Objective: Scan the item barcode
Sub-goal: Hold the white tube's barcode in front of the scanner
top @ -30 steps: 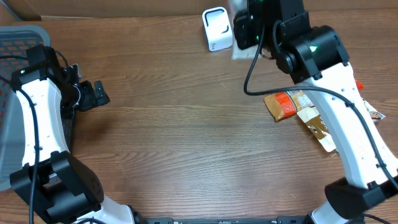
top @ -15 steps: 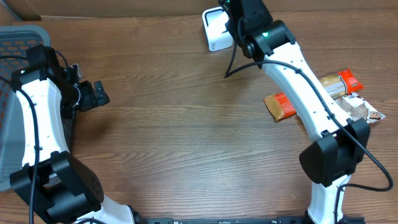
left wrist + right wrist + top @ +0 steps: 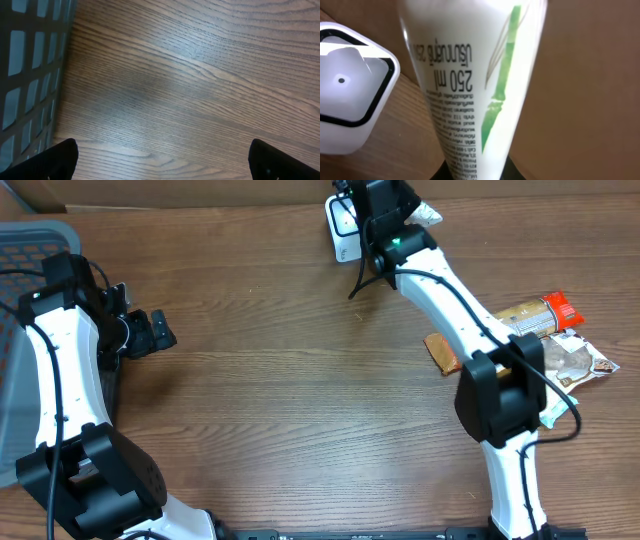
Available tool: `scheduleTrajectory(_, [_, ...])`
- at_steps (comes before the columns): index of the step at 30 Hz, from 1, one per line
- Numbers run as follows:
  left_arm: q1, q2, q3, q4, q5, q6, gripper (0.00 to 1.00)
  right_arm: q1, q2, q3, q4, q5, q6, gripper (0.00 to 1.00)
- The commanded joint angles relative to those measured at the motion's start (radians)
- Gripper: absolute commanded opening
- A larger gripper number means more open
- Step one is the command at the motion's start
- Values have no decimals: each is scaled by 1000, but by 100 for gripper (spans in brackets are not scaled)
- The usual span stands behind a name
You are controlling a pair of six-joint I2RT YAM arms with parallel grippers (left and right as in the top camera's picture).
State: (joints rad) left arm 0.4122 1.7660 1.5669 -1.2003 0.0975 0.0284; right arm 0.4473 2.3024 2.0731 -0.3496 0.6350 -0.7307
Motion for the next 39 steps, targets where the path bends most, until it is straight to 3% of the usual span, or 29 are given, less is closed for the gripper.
scheduleTrajectory(1, [-1, 7, 12, 1, 4, -13, 100, -5, 43, 23, 94, 18, -142, 4])
scheduleTrajectory(7, [-1, 7, 12, 1, 4, -13, 100, -5, 135, 23, 256, 17, -195, 4])
scheduleTrajectory(14, [-1, 7, 12, 1, 4, -13, 99, -11, 195, 23, 321, 15, -195, 4])
scheduleTrajectory(39, [-1, 7, 12, 1, 4, -13, 100, -15, 221, 23, 319, 26, -245, 4])
